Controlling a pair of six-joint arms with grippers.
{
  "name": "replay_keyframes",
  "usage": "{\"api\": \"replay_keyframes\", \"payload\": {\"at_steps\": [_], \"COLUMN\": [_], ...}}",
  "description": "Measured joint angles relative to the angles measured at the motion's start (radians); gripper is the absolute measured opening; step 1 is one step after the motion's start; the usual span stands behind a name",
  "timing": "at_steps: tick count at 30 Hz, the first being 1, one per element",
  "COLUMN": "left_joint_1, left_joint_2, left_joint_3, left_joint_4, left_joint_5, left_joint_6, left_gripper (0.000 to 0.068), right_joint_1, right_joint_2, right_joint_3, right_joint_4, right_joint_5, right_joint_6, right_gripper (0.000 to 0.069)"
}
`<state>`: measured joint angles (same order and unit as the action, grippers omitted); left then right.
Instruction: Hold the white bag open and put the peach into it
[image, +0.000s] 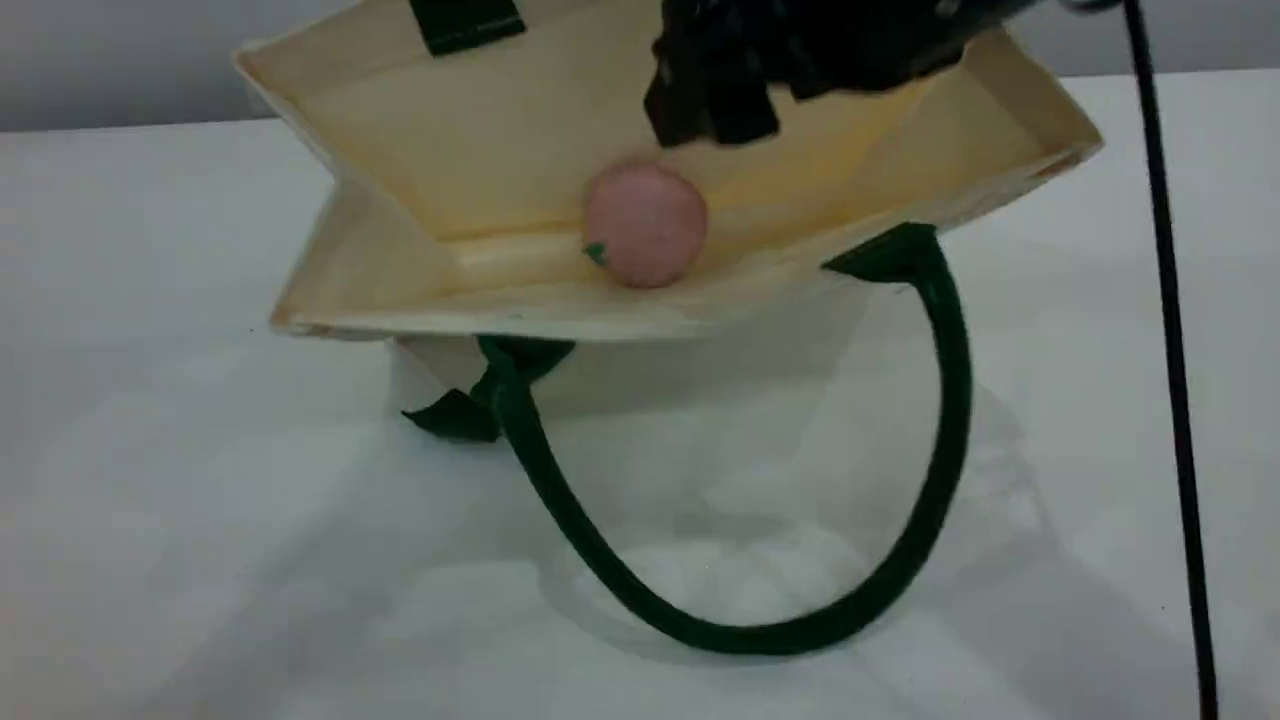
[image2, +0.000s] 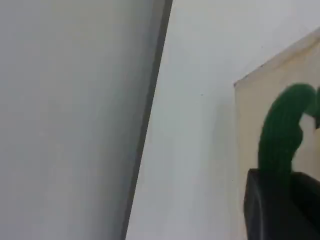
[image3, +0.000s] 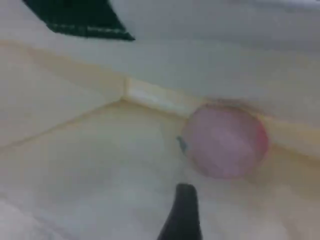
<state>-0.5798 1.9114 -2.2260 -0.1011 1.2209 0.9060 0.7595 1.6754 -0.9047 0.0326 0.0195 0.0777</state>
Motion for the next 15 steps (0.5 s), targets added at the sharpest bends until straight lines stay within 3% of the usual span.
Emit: {"api": "replay_keyframes", "payload": {"at_steps": [9, 15], "left_joint_1": [0.000, 0.000], "left_joint_2": [0.000, 0.000], "left_joint_3": [0.000, 0.000], "left_joint_4": [0.001, -0.002], "left_joint_5": [0.000, 0.000], "left_joint_6": [0.001, 0.000], "left_gripper": [0.0087, 0.0087], "right_joint_1": [-0.002, -0.009], "right_joint_2": [-0.210, -0.335], "right_joint_3": [0.000, 0.000], "right_joint_4": [-0.095, -0.196], "right_joint_5": [0.190, 0.216], "right_joint_6": [-0.006, -0.001], "right_gripper": [0.0582, 0.0504]}}
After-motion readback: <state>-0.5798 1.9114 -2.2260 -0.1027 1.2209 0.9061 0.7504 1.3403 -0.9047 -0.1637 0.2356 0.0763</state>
